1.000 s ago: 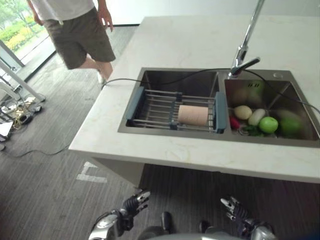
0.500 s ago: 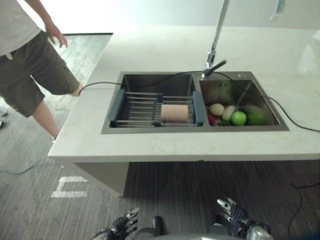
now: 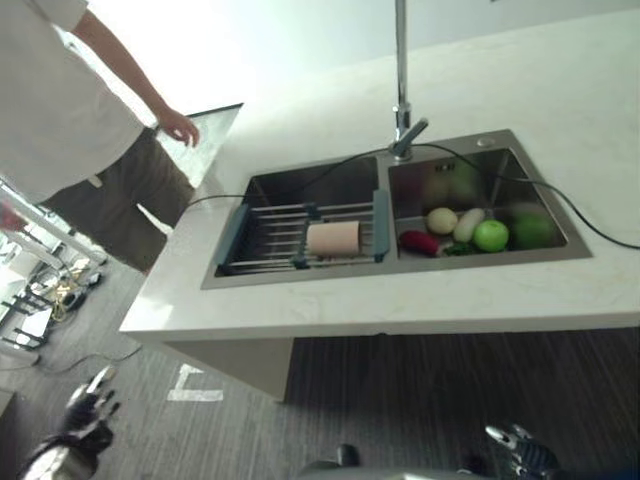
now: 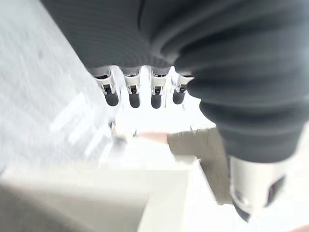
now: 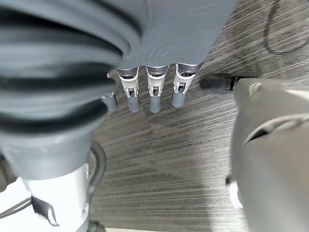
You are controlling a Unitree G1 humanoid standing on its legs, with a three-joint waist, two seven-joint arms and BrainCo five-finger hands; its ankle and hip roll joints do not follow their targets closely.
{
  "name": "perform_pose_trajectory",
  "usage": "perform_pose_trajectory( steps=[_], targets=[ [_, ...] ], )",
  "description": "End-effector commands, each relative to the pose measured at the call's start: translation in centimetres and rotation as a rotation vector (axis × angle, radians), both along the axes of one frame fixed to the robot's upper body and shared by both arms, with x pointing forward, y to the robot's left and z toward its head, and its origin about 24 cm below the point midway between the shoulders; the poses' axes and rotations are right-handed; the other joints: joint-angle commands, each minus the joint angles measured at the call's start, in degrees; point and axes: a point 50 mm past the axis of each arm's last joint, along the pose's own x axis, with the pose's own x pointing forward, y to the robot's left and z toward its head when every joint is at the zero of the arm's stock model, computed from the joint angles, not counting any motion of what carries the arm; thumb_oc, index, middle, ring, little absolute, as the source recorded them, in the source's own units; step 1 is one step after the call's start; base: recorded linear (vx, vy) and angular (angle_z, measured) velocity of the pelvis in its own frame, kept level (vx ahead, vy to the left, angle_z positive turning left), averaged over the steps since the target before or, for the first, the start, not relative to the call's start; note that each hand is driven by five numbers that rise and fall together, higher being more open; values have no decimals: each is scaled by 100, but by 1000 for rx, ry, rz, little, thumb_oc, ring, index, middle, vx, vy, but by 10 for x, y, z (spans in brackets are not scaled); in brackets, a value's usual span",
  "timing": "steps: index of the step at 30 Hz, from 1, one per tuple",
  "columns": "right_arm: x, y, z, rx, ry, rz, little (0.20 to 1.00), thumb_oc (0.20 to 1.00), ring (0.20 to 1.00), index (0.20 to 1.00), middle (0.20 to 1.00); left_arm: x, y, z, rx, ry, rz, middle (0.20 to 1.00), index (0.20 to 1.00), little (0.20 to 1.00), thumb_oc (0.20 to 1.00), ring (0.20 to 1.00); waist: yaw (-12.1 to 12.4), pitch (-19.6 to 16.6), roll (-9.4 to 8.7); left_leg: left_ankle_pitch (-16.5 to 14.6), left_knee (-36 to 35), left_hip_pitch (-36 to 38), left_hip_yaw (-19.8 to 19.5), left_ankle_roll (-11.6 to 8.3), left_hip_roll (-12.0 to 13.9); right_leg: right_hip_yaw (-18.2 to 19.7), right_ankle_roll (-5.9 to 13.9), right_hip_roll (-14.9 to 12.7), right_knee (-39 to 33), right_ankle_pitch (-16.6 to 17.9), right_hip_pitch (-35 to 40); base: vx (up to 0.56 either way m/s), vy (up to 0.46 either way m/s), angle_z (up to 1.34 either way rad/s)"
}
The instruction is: Place the dishes in the dishwasher.
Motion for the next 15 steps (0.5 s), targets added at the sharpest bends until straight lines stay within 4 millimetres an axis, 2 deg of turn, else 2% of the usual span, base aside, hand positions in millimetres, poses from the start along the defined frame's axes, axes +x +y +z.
perform_pose_trajectory(
  steps=[1, 3, 6, 8, 11, 13, 15],
  targets=[
    [21, 17, 1, 42, -73, -12, 1000, 1000, 1000, 1000, 1000, 7, 54, 100, 371, -45, 39, 1000, 1000, 1000, 1000, 1000, 102, 139, -247, -674, 299, 38, 32, 72, -183, 101, 122, -93, 383, -757, 26, 38, -41, -1],
    [18, 14, 0, 43, -60, -19, 1000, 1000, 1000, 1000, 1000, 1, 76, 174, 611, -59, 75, 1000, 1000, 1000, 1000, 1000, 100, 123, -227, -685, 310, 79, 65, 61, -168, 112, 126, -65, 352, -753, 78, 62, -44, 0],
    [15, 14, -1, 48, -43, -11, 1000, 1000, 1000, 1000, 1000, 9, 77, 234, 826, -97, 34, 1000, 1000, 1000, 1000, 1000, 80, 94, -228, -685, 316, 90, 87, 53, -164, 140, 139, -35, 324, -739, 99, 59, -26, 2],
    [10, 15, -3, 53, -23, -1, 1000, 1000, 1000, 1000, 1000, 28, 64, 281, 989, -156, -52, 1000, 1000, 1000, 1000, 1000, 43, 57, -238, -678, 303, 89, 105, 46, -172, 180, 149, -10, 306, -713, 86, 70, -11, 0],
    [4, 16, -5, 59, -1, 15, 1000, 1000, 1000, 1000, 1000, 58, 36, 324, 1162, -240, -180, 1000, 1000, 1000, 1000, 1000, -15, 19, -264, -690, 273, 107, 127, 42, -184, 243, 165, 25, 270, -698, 87, 76, -8, 0],
    [-1, 17, -7, 64, 13, 25, 1000, 1000, 1000, 1000, 1000, 80, 14, 341, 1230, -278, -297, 1000, 1000, 1000, 1000, 1000, -73, 3, -296, -699, 260, 117, 136, 40, -191, 298, 178, 43, 257, -688, 82, 75, -10, -2],
    [-5, 18, -9, 69, 26, 35, 1000, 1000, 1000, 1000, 1000, 102, -10, 349, 1257, -319, -425, 1000, 1000, 1000, 1000, 1000, -139, 2, -328, -700, 241, 131, 150, 44, -196, 350, 193, 57, 243, -671, 75, 80, -11, -4]
  ],
)
